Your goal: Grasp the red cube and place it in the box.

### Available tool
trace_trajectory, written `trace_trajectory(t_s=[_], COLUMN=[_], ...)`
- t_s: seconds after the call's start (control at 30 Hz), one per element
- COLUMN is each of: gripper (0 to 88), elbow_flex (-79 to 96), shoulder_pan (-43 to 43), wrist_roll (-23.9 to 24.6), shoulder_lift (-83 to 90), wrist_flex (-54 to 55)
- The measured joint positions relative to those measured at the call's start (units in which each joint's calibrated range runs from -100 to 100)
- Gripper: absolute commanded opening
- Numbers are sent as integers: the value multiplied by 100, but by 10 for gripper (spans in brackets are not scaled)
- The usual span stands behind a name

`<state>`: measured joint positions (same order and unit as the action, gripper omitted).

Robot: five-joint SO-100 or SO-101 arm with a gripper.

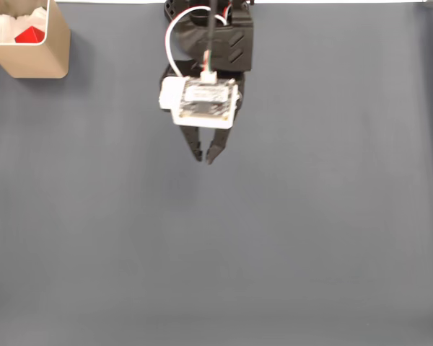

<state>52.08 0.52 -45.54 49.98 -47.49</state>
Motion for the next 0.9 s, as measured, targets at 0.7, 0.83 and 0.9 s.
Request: trace_trajectory(t_s=[0.7,0.83,0.9], gripper=[6,7,7], elbow_flex=[3996,4403,4566], shoulder_pan=[-274,-341,-349], wrist_roll=[-151,-151,-161], shoulder_lift=[3152,3656,3899], wrist_flex=[446,326,263])
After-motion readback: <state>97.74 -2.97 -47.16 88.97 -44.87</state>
